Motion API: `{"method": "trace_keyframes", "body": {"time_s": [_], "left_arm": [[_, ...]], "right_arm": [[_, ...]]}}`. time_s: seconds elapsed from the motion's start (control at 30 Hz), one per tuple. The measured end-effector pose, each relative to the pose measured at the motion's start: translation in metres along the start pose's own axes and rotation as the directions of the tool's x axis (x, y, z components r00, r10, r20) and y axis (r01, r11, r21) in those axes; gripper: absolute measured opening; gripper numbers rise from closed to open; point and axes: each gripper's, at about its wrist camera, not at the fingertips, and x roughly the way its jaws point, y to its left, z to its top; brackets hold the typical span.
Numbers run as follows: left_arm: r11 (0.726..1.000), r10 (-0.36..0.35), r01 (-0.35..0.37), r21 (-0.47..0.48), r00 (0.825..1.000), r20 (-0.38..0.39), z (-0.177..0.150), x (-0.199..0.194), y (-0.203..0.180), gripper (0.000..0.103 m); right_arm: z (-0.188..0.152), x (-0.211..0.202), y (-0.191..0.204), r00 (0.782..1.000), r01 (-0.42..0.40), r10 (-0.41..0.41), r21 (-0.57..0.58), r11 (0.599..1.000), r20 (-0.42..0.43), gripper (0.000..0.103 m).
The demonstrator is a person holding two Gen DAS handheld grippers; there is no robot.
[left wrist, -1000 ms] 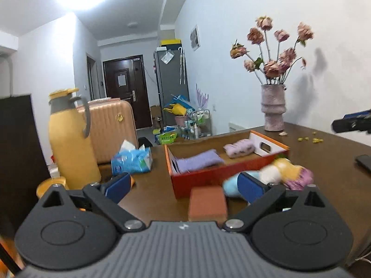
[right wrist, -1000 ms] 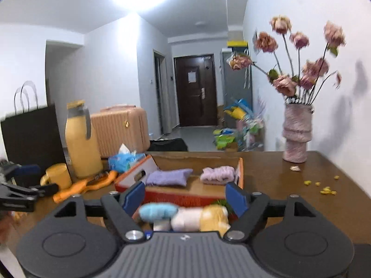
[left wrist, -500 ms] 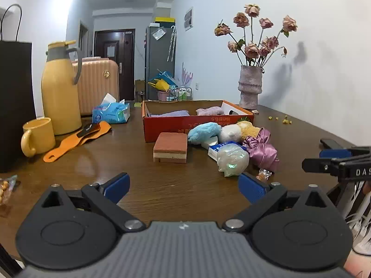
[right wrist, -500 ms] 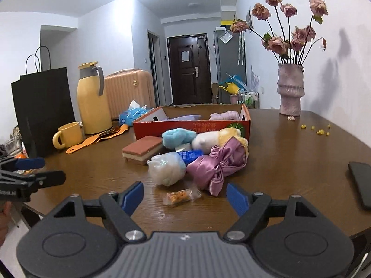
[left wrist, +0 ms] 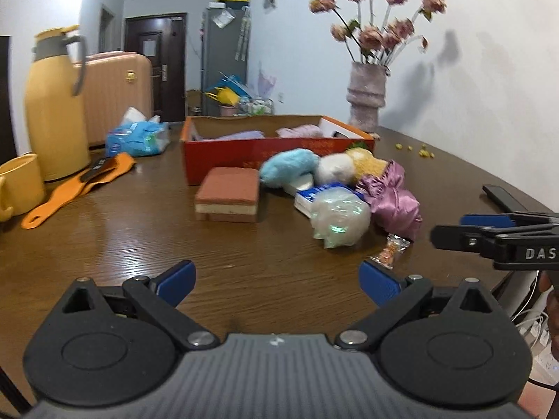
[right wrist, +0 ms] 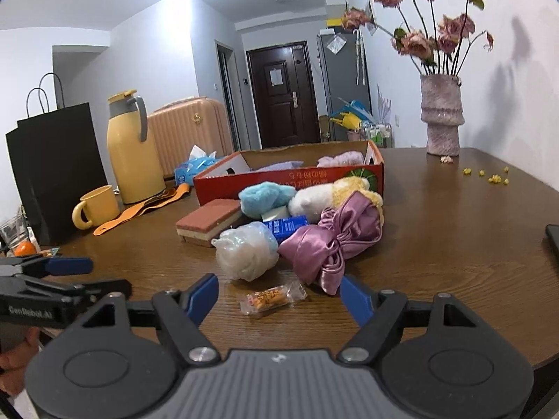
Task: Organize soft objects
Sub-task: 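Withdraw both grippers from the box back over the pile, then close both grippers on the clear plastic bag of white fluff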
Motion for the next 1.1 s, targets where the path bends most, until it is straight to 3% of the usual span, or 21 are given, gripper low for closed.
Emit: {"method": "trace_keyframes", "body": {"time_s": [0.23, 0.37, 0.43, 0.5, 0.57, 0.63, 0.73, 0.8, 0.87, 0.9, 0.93, 1.03, 1.1], "left_arm": [[1.000, -0.028, 0.027, -0.008, 0.999, -0.040, 0.011, 0.037, -0.005, 0.102], [0.999, -0.044, 0.043, -0.015, 0.999, -0.029, 0.023, 0.050, -0.005, 0.102], [0.997, -0.070, 0.069, -0.032, 0.997, -0.032, 0.027, 0.057, -0.004, 0.100], [0.987, -0.125, 0.120, -0.105, 0.991, -0.038, 0.031, 0.067, 0.002, 0.089], [0.966, -0.180, 0.168, -0.196, 0.983, -0.044, 0.036, 0.077, 0.011, 0.063], [0.944, -0.233, 0.218, -0.247, 0.972, -0.033, 0.040, 0.085, 0.017, 0.052], [0.939, -0.249, 0.225, -0.259, 0.966, -0.064, 0.042, 0.100, 0.020, 0.051], [0.930, -0.282, 0.251, -0.266, 0.956, -0.082, 0.040, 0.106, 0.021, 0.045], [0.911, -0.320, 0.279, -0.302, 0.942, -0.095, 0.037, 0.111, 0.025, 0.027], [0.905, -0.328, 0.282, -0.317, 0.940, -0.099, 0.036, 0.113, 0.026, 0.023], [0.899, -0.337, 0.290, -0.329, 0.937, -0.095, 0.035, 0.112, 0.027, 0.017], [0.912, -0.318, 0.287, -0.291, 0.946, -0.066, 0.036, 0.099, 0.024, 0.010], [0.918, -0.314, 0.292, -0.269, 0.949, -0.042, 0.037, 0.086, 0.023, 0.009]], "right_arm": [[-0.002, 0.037, 0.002, 0.995, -0.053, 0.055, 0.026, 0.998, -0.077, 0.059], [0.004, 0.050, 0.002, 0.995, -0.071, 0.074, 0.036, 0.997, -0.071, 0.052], [0.010, 0.055, -0.003, 0.995, -0.081, 0.085, 0.070, 0.994, -0.057, 0.043], [0.017, 0.060, -0.008, 0.994, -0.098, 0.103, 0.105, 0.990, -0.040, 0.038], [0.026, 0.066, -0.010, 0.992, -0.121, 0.125, 0.116, 0.986, -0.021, 0.033], [0.037, 0.076, -0.009, 0.989, -0.144, 0.147, 0.106, 0.984, -0.015, 0.033], [0.048, 0.099, -0.009, 0.989, -0.132, 0.137, 0.093, 0.987, -0.051, 0.033], [0.051, 0.116, -0.011, 0.986, -0.123, 0.133, 0.097, 0.988, -0.099, 0.032], [0.050, 0.127, -0.014, 0.979, -0.140, 0.155, 0.120, 0.983, -0.130, 0.030], [0.048, 0.130, -0.015, 0.976, -0.151, 0.170, 0.141, 0.978, -0.135, 0.026], [0.045, 0.131, -0.015, 0.973, -0.162, 0.185, 0.160, 0.974, -0.140, 0.017], [0.043, 0.130, -0.013, 0.964, -0.192, 0.221, 0.188, 0.963, -0.146, 0.005], [0.044, 0.125, -0.008, 0.965, -0.193, 0.218, 0.172, 0.966, -0.145, 0.004]]}}
